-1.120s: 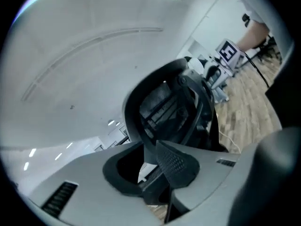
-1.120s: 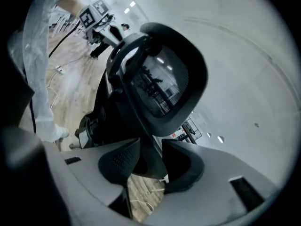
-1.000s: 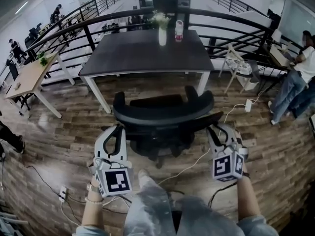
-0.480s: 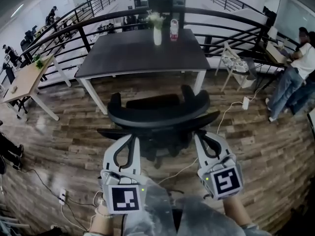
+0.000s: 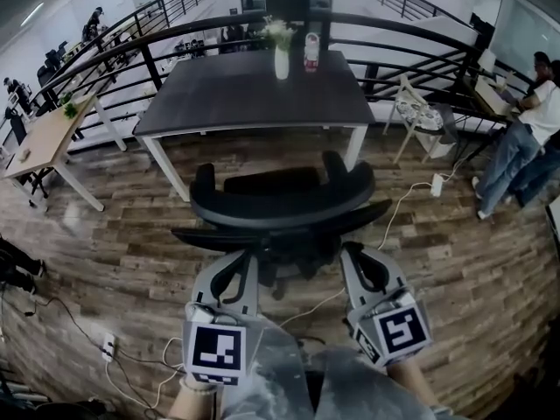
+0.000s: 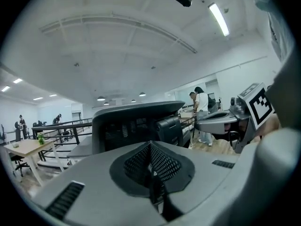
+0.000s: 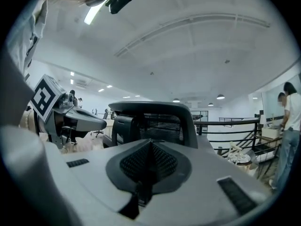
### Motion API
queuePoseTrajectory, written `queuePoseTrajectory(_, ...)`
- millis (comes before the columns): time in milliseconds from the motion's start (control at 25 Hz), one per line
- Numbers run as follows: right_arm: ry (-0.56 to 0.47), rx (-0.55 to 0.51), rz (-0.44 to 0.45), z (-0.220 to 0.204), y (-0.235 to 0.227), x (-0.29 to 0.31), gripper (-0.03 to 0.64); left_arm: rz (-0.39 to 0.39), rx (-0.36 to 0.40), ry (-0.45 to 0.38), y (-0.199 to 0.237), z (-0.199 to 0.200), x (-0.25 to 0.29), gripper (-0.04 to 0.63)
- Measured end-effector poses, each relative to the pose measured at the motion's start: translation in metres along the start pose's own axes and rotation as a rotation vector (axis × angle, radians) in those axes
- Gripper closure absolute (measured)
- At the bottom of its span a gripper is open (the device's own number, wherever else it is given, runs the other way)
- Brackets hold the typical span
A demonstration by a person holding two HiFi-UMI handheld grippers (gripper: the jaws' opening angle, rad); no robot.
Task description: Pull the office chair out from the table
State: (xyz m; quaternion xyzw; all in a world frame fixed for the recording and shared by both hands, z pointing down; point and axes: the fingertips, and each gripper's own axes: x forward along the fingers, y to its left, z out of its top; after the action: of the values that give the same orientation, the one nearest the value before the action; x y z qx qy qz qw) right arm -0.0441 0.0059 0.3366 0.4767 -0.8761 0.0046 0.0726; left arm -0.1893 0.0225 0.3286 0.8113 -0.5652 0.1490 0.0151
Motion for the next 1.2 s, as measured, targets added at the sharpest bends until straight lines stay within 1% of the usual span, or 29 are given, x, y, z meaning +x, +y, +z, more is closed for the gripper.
queuePoseTrajectory(120, 0.006, 0.026, 0.017, -0.003, 0.001, 0.0, 0.614, 0.001, 0.003, 0.008, -0.003, -0.002, 0.001, 0.584)
queuePoseTrajectory(240, 0.0, 0.062, 0.033, -0.002, 0.0, 0.0, 0.614, -0.004, -0.009, 0.024, -0.004, -0.007, -0.001, 0.584)
queuePoseTrajectory(400, 0.002, 0.069, 0.02, -0.004, -0.005, -0.002, 0.614, -0.002, -0.029, 0.042, 0.0, -0.014, -0.003, 0.584)
queuePoseTrajectory(720, -0.001, 0.104, 0.025, -0.005, -0.005, -0.001, 0.614, -0.003, -0.029, 0.043, 0.001, -0.013, -0.003, 0.584)
queuePoseTrajectory(1000, -0.003, 0.125, 0.031, -0.005, -0.006, -0.001, 0.614, -0.011, -0.01, 0.047, -0.001, -0.013, -0.004, 0.584)
queuePoseTrajectory(1200, 0.004, 0.126, 0.031, -0.007, -0.003, -0.002, 0.614, -0.009, -0.015, 0.047, 0.0, -0.013, -0.005, 0.584)
